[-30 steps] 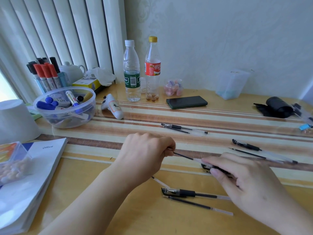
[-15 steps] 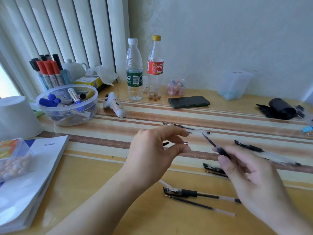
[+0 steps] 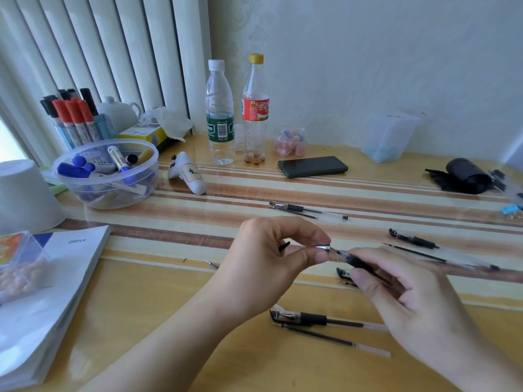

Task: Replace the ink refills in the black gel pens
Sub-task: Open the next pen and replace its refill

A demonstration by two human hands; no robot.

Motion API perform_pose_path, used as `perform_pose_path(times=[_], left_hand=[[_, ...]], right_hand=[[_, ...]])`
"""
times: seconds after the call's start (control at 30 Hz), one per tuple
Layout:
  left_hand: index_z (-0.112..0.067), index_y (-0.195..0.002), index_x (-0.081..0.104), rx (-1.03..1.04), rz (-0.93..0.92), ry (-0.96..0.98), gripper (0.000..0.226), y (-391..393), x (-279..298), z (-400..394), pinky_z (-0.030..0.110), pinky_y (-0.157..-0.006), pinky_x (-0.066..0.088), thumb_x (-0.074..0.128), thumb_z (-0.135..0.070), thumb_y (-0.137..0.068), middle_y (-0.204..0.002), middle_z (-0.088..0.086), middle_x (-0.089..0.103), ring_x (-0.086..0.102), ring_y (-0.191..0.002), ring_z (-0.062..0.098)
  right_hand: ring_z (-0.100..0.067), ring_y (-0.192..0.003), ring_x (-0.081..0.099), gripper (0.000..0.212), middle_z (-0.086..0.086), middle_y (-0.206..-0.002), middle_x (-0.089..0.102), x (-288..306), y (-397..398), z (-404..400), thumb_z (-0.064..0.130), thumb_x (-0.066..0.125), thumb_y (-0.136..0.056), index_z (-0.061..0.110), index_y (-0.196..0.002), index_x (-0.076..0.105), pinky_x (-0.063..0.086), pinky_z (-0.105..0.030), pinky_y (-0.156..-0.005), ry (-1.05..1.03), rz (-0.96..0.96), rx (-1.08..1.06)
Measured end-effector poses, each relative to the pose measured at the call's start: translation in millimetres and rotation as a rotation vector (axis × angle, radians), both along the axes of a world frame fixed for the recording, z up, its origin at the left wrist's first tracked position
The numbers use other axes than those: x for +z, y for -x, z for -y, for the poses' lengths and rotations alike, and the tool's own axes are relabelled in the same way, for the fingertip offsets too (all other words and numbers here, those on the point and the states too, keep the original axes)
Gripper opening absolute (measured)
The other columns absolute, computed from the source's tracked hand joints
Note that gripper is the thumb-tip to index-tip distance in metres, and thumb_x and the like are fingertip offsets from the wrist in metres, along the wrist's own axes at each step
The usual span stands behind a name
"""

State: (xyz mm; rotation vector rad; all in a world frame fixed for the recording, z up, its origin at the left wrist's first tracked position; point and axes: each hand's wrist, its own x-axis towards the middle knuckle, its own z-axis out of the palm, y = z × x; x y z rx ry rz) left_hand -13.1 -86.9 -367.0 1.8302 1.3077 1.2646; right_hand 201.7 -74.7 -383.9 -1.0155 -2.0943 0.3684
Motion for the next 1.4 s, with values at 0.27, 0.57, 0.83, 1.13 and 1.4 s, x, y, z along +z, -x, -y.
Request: perform_pose_path(times=[0.27, 0.57, 0.83, 1.13, 1.4], left_hand=[[-0.025, -0.086, 0.076, 0.015, -0.271, -0.108, 0.007, -5, 1, 6, -0.002, -0.047, 0.027, 0.077, -0.021, -0.081, -0.056, -0.039, 0.052, 0.042, -0.048, -0.024], [-0.032, -0.089, 0.072, 0.019, -0.257, -0.035, 0.007, -5, -2, 2, 0.017, -0.052, 0.039, 0.073, -0.035, -0.083, -0.081, -0.022, 0.071, 0.045, -0.046, 0.001], [-0.020, -0.086, 0.076, -0.062, -0.260, -0.084, 0.004, -7, 0, 4, -0.003, -0.047, 0.028, 0.076, -0.021, -0.082, -0.053, -0.043, 0.050, 0.041, -0.048, -0.027], [-0.021, -0.083, 0.076, -0.017, -0.237, -0.124, 0.004, -6, -2, 3, -0.002, -0.044, 0.026, 0.077, -0.018, -0.081, -0.050, -0.044, 0.047, 0.041, -0.041, -0.019], [-0.020, -0.084, 0.077, -0.013, -0.242, -0.122, 0.003, -5, -1, 2, -0.001, -0.044, 0.026, 0.077, -0.018, -0.081, -0.048, -0.043, 0.047, 0.042, -0.041, -0.017]], right_hand=[[-0.006, -0.053, 0.053, 0.028, 0.024, -0.082, 0.060, 10, -2, 2, 0.044, 0.055, -0.089, 0.036, -0.112, 0.071, 0.042, -0.022, -0.042, -0.095, 0.199, -0.060], [-0.013, -0.053, 0.062, 0.021, 0.016, -0.082, 0.066, 8, -5, 4, 0.054, 0.064, -0.073, 0.041, -0.087, 0.056, 0.052, -0.030, -0.048, 0.010, 0.105, -0.088], [-0.002, -0.060, 0.062, 0.028, 0.023, -0.074, 0.067, 17, 0, 6, 0.049, 0.053, -0.086, 0.029, -0.089, 0.073, 0.050, -0.024, -0.047, -0.078, 0.202, -0.088], [-0.012, -0.056, 0.063, 0.022, 0.010, -0.076, 0.066, 9, -2, 6, 0.055, 0.063, -0.072, 0.039, -0.084, 0.054, 0.053, -0.032, -0.050, 0.097, 0.106, -0.058], [-0.015, -0.049, 0.057, 0.019, 0.014, -0.080, 0.065, 12, -1, 7, 0.052, 0.067, -0.078, 0.040, -0.087, 0.055, 0.046, -0.028, -0.047, 0.122, 0.135, -0.053]])
